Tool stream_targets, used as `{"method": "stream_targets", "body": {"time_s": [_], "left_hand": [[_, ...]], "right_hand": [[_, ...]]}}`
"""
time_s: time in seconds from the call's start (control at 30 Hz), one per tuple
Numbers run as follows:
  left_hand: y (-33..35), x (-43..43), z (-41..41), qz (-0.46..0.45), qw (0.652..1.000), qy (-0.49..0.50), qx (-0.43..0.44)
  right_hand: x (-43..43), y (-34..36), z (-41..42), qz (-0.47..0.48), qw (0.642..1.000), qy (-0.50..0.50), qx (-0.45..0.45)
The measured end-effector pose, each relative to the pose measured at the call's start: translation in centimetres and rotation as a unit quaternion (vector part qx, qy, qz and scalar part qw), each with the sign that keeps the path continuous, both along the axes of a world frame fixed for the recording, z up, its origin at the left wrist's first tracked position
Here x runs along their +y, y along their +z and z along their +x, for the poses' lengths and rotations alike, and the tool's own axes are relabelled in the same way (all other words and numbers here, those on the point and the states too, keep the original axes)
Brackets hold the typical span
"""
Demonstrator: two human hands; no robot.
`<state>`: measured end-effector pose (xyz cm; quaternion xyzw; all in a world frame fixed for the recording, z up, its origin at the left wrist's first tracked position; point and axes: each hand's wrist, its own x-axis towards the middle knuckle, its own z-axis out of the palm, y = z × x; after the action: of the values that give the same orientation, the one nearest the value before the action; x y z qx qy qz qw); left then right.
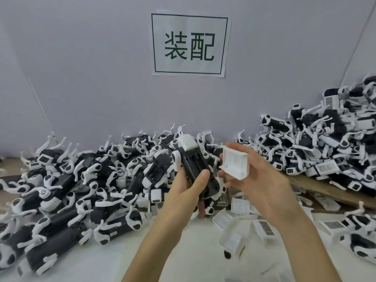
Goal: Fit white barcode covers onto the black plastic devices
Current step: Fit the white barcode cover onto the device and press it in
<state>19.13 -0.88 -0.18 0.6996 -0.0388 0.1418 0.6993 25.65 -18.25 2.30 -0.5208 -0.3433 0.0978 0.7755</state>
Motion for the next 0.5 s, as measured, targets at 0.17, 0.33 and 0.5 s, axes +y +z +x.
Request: {"method": "stream_targets", "body": {"time_s": [0.17,0.33,0.5], "left_hand": [[0.5,1.3,-0.1,-0.015,1.0,-0.022,0.0],[1.1,2.0,1.1,-0.009,0.999,-0.021,-0.033],[1.1,1.7,0.0,0.004,0.998,-0.037,-0.049]], "right_hand": [[-0.3,0.8,0.7,-0.084,0.981,-0.109,-0.139],[-0.5,0.7,0.7,-0.086,0.978,-0.077,-0.173],[-0.8,1.1,0.4,-0.093,0.973,-0.103,-0.182]]}}
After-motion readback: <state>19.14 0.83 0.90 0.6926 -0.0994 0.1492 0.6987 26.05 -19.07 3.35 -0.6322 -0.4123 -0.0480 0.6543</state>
